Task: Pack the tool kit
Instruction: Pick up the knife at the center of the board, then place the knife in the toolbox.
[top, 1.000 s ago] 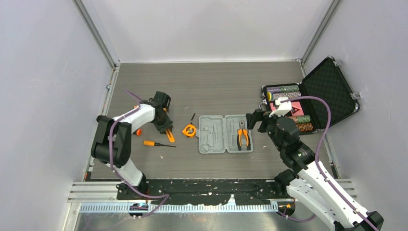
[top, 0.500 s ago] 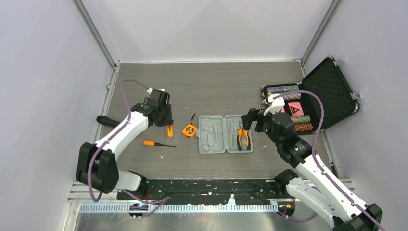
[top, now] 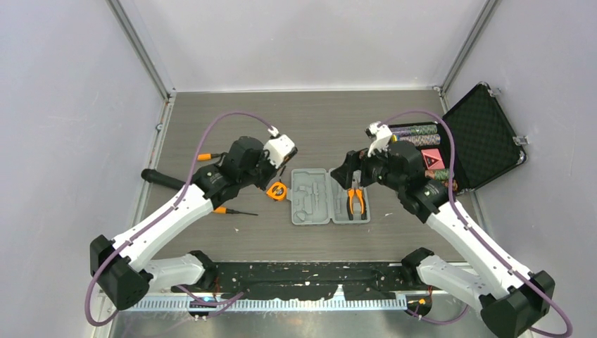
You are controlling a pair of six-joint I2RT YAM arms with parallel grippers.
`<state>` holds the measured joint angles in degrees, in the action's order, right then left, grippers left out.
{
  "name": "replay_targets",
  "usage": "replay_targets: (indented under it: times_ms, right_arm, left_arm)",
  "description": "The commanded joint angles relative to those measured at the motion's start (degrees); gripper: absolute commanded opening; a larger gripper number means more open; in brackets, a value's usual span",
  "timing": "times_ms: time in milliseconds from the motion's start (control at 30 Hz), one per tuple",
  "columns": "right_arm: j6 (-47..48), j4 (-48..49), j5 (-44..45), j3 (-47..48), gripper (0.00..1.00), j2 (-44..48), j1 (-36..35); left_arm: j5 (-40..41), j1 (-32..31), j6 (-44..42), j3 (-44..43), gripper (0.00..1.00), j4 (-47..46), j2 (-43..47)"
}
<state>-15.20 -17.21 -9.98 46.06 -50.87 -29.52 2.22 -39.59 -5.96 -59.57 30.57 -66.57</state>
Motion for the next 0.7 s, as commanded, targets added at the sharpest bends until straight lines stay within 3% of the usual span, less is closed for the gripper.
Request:
replay_targets:
  times_ms: [0,333,533,667]
  right_arm:
    - [0.2,-2.4,-11.3,6.9,0.96,-4.3,-0.1]
    - [-1.5,-7.0,-32.6,17.2,1.00,-15.5,-0.2]
    - [-1.4,-8.3,-39.0,17.4,0.92,-19.4,-0.5]
    - [-0.6,-9.8,-41.7,17.3,0.77,-21.2,-0.8]
  left_arm:
    - [-1.2,-5.3,-16.5,-2.2,0.00,-2.5,2.3]
    - [1.3,-15.6,-29.9,-3.9,0.00,-3.3,1.3]
    - [2.8,-18.8,-33.4,-5.7,0.00,-2.6,-0.7]
    - [4.0,-20.5,-34.5,-6.3,0.00,-2.5,-1.4]
